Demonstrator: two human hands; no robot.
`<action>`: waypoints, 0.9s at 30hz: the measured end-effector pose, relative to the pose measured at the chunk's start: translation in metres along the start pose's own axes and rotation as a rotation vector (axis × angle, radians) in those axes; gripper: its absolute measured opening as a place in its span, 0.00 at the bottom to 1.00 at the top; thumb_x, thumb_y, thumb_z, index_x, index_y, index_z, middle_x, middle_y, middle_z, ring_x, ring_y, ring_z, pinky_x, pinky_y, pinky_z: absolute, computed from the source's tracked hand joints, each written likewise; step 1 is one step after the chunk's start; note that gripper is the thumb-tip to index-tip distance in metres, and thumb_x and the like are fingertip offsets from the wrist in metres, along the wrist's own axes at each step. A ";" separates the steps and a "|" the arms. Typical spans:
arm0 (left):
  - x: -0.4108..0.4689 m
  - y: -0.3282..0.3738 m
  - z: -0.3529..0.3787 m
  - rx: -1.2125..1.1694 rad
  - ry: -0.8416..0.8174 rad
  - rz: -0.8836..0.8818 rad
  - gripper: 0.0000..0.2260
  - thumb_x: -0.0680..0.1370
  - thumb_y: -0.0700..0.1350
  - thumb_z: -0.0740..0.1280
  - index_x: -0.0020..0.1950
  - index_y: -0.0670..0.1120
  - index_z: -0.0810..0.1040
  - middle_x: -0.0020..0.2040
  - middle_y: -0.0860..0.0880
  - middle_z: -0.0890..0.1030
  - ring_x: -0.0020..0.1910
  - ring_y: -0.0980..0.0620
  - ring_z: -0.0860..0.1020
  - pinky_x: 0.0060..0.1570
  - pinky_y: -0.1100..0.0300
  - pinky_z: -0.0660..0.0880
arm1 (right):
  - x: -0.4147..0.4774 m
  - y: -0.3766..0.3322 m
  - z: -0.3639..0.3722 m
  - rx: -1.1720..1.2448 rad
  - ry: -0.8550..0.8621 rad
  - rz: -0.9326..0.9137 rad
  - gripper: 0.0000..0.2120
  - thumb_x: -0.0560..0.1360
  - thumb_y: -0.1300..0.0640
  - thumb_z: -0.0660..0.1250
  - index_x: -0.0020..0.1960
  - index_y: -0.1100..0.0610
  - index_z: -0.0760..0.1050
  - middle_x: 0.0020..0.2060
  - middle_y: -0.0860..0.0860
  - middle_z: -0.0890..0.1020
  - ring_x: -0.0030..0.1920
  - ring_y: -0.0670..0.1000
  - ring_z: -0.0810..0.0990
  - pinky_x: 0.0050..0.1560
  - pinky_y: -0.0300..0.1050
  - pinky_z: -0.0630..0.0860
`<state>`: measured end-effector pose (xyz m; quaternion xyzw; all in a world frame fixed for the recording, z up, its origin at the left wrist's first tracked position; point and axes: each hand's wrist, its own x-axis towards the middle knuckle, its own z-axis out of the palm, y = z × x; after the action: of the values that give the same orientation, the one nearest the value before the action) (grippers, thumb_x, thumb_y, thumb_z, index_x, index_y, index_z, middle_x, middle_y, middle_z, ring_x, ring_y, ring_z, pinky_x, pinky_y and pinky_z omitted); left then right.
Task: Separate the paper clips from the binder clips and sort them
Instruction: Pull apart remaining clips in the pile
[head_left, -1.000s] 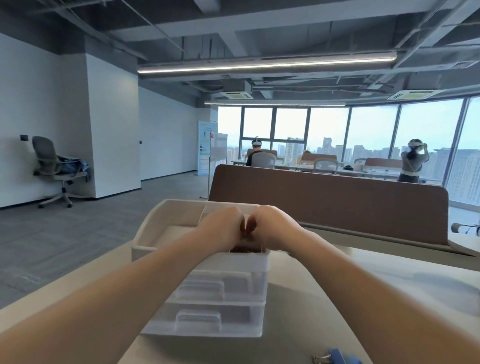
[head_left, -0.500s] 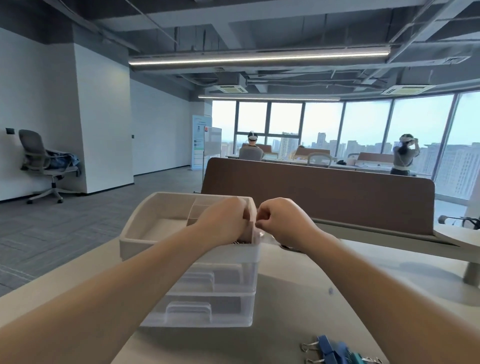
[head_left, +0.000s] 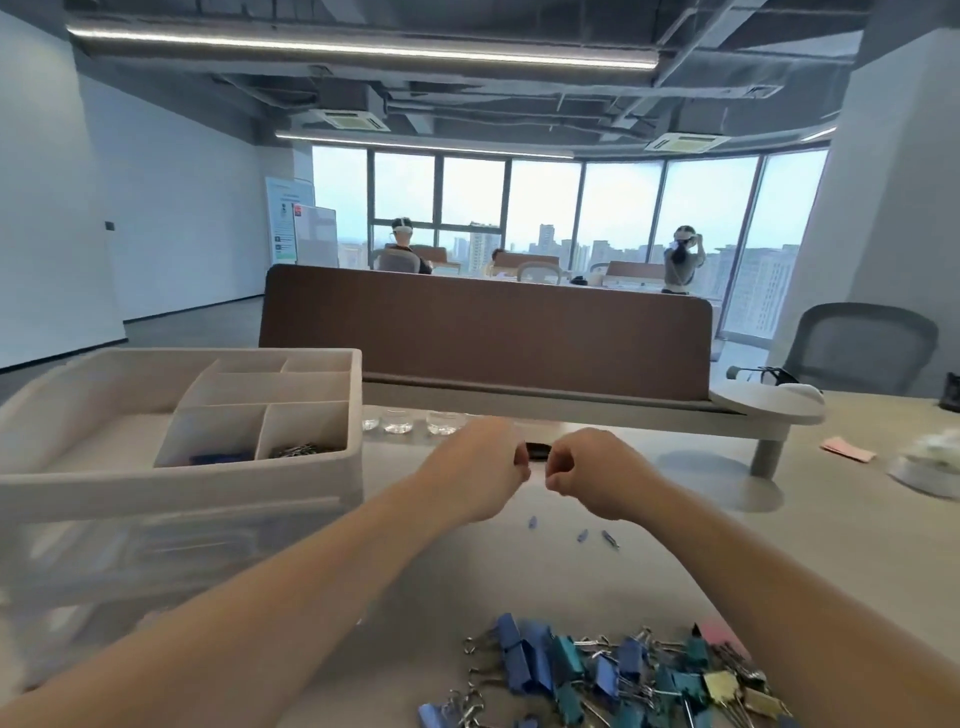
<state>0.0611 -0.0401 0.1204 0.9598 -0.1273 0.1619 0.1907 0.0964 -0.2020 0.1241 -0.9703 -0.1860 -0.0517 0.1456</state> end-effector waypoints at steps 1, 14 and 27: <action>0.005 0.002 0.011 -0.007 -0.027 0.000 0.08 0.78 0.46 0.65 0.46 0.46 0.82 0.45 0.48 0.82 0.44 0.47 0.80 0.44 0.53 0.79 | 0.000 0.011 0.004 0.008 -0.012 0.026 0.08 0.77 0.57 0.67 0.39 0.49 0.76 0.39 0.46 0.80 0.37 0.47 0.76 0.35 0.38 0.69; 0.064 0.001 0.125 -0.022 -0.251 -0.079 0.06 0.77 0.45 0.66 0.49 0.47 0.82 0.51 0.49 0.82 0.48 0.48 0.79 0.48 0.56 0.76 | 0.022 0.130 0.058 0.044 -0.079 0.301 0.07 0.73 0.62 0.65 0.42 0.61 0.82 0.42 0.57 0.85 0.36 0.56 0.81 0.39 0.52 0.81; 0.089 0.002 0.177 0.037 -0.296 -0.088 0.13 0.76 0.53 0.68 0.48 0.43 0.81 0.49 0.45 0.81 0.48 0.44 0.79 0.48 0.55 0.77 | 0.049 0.146 0.088 0.051 -0.154 0.331 0.11 0.73 0.52 0.71 0.42 0.59 0.82 0.38 0.55 0.83 0.42 0.56 0.83 0.46 0.48 0.81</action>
<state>0.1881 -0.1307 -0.0022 0.9812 -0.1088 0.0125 0.1589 0.2003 -0.2883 0.0094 -0.9848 -0.0357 0.0524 0.1620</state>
